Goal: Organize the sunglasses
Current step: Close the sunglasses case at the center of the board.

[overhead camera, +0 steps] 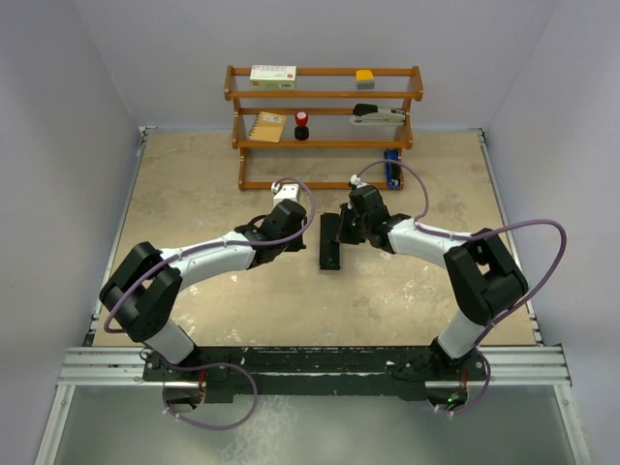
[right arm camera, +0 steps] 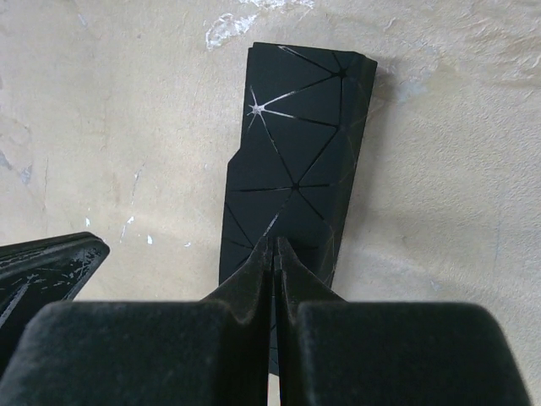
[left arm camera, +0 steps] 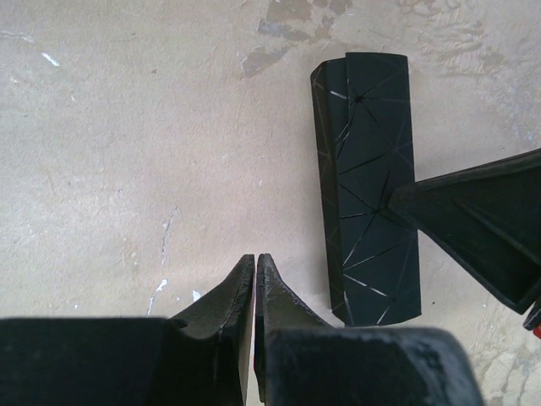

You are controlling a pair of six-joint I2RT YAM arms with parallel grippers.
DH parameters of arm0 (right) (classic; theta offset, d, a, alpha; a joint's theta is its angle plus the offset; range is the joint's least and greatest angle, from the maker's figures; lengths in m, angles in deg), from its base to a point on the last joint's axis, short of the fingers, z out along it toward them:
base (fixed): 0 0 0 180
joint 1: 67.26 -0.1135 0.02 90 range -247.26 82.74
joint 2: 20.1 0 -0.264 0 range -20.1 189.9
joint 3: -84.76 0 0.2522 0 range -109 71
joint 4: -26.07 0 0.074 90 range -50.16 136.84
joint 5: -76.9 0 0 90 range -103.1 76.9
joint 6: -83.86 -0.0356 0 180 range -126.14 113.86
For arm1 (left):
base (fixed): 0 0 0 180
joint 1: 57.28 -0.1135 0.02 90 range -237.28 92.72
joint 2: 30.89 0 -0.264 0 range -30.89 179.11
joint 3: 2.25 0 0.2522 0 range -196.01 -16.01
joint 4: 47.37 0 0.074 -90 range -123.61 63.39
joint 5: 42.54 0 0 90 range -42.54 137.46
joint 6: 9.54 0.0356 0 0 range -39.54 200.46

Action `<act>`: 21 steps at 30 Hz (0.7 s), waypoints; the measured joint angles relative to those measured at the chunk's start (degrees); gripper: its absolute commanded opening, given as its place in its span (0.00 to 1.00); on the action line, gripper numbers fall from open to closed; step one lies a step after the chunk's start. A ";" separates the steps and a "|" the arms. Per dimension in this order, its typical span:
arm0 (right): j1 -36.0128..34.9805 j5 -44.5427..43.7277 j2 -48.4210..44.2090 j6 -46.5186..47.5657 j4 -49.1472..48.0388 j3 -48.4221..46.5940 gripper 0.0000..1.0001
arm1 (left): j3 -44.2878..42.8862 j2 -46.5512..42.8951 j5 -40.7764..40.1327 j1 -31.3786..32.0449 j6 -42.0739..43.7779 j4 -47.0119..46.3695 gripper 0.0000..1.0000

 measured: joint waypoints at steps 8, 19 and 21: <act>-0.17 0.17 0.42 0.42 0.07 -0.26 0.00 | 0.35 -0.59 -0.57 -0.35 0.00 0.81 0.04; -1.11 -1.16 -0.57 3.87 0.61 -0.55 0.17 | 0.96 -3.04 -1.38 -0.37 0.44 1.49 0.15; -1.42 -1.62 -1.49 4.76 1.68 -0.55 0.22 | 0.98 -3.48 -1.73 -0.37 0.50 1.51 0.19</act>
